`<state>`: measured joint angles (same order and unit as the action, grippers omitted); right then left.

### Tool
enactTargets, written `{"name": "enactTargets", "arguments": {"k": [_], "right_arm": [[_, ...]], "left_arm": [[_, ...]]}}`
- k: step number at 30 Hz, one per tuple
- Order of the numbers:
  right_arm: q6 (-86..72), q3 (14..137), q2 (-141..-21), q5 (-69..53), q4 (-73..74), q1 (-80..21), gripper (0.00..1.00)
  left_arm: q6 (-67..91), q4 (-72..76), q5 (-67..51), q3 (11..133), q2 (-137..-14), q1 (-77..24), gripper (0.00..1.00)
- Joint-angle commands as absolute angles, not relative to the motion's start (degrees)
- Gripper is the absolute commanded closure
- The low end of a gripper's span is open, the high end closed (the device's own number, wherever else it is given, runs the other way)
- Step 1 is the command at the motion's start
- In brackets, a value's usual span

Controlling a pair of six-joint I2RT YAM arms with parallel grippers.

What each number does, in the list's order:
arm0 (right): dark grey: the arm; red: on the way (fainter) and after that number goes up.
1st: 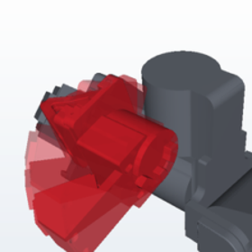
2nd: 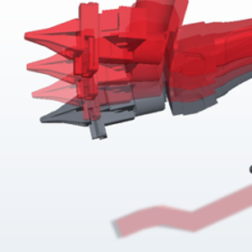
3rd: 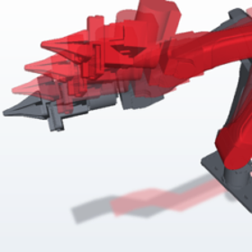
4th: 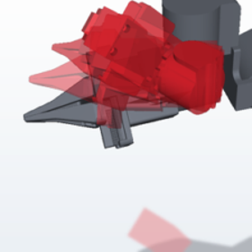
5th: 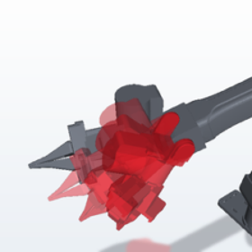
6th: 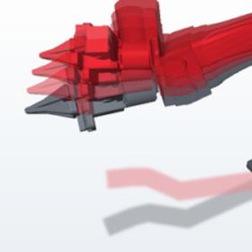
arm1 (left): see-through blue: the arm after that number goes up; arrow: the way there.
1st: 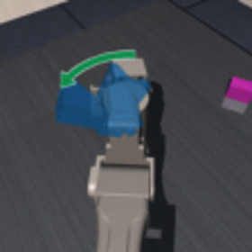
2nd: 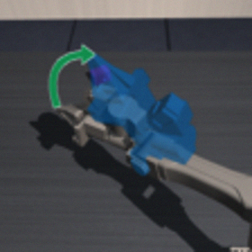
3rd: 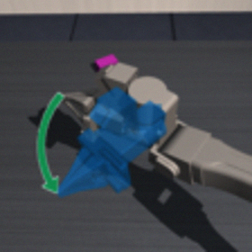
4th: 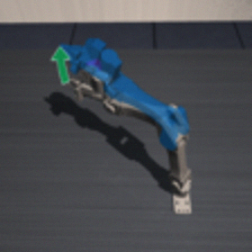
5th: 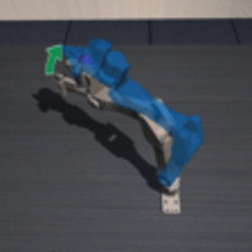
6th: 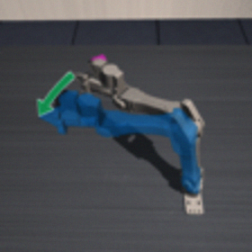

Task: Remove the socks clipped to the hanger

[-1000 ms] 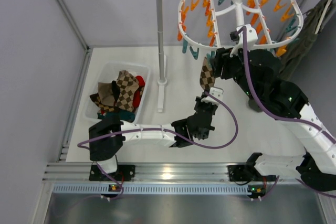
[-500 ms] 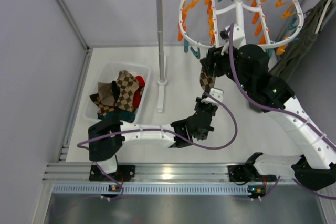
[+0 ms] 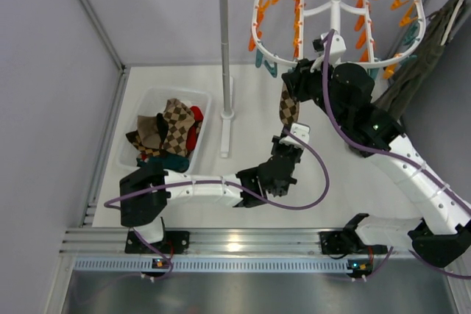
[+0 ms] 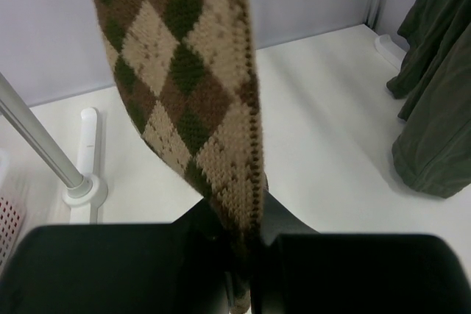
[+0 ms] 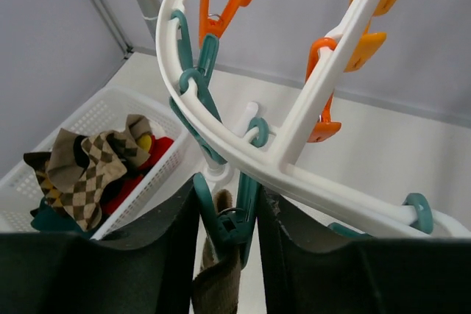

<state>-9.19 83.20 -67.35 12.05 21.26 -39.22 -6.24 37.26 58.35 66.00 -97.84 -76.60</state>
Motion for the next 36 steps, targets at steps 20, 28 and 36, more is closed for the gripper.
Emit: {"name": "enactTargets", "arguments": {"k": [20, 28, 36], "right_arm": [[-11.16, 81.39, -65.75, 11.87, 13.45, -38.23, 0.59], [-11.86, 76.38, -60.21, 5.73, 14.24, -38.23, 0.01], [-11.51, 71.11, -50.98, -1.93, 18.18, -38.23, 0.01]], "left_arm": [[5.53, 39.64, 62.22, 46.59, -83.77, -74.62, 1.0], [20.64, 8.6, 63.97, 46.03, -68.13, -65.92, 1.0], [26.45, -12.82, 64.0, 53.26, -57.14, -56.0, 1.0]]}}
